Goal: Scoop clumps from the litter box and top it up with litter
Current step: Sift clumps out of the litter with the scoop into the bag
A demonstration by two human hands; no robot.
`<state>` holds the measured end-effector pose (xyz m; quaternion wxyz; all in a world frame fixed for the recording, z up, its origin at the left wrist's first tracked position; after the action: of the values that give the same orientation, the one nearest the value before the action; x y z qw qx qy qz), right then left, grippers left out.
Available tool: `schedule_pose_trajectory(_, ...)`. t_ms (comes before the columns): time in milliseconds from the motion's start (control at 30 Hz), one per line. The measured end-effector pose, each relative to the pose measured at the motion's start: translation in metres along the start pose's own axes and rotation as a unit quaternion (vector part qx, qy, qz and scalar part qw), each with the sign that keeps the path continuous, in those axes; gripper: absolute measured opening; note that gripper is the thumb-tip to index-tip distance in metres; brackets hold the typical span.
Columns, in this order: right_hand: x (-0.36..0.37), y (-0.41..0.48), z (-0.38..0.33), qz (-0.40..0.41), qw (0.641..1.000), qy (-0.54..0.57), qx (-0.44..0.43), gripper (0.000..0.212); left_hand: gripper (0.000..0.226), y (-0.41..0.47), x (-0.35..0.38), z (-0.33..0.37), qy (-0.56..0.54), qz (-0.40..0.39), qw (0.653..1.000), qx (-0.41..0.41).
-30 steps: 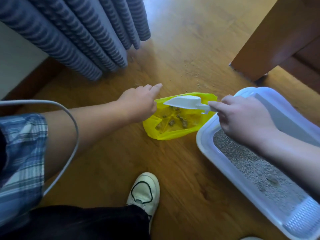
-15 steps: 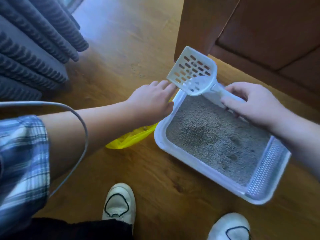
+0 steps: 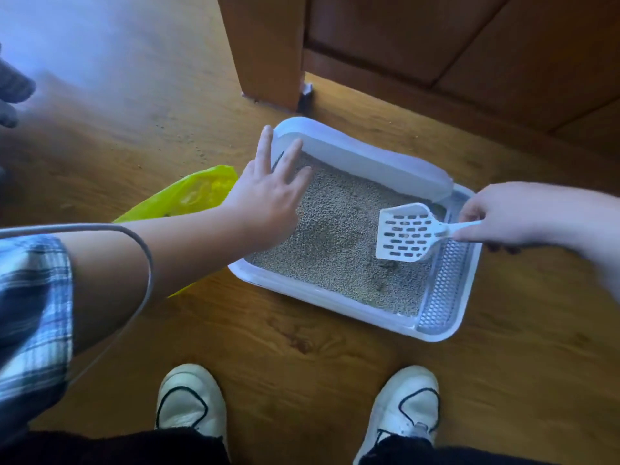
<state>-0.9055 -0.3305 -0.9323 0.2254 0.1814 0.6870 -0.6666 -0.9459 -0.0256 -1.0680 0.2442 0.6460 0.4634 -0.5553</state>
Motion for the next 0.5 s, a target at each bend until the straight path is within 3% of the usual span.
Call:
schedule_pose_trajectory(100, 0.008, 0.007, -0.002, 0.031, 0.992, -0.110, 0.053, 0.039, 0.071, -0.008, -0.004, 0.000, 0.003, 0.042, 0.999, -0.015)
schedule_pose_trajectory(267, 0.020, 0.016, -0.013, 0.099, 0.982, -0.139, 0.086, 0.027, 0.069, -0.007, -0.008, 0.002, 0.013, 0.037, 0.999, -0.029)
schedule_pose_trajectory(500, 0.029, 0.034, -0.022, 0.090, 0.982, -0.150, 0.076, 0.017, 0.069, -0.007, -0.010, 0.003, 0.013, 0.056, 0.998, -0.032)
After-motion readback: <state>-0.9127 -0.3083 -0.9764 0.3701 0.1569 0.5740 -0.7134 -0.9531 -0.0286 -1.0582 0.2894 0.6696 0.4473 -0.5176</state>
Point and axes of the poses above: each hand's wrist, its own y-axis towards the middle knuckle, its own x-axis out of the palm, z = x × y, the point moved 1 cm from there along y, towards the middle knuckle, and after that the axes turned 15 degrees about y, right-handed, at the moved point
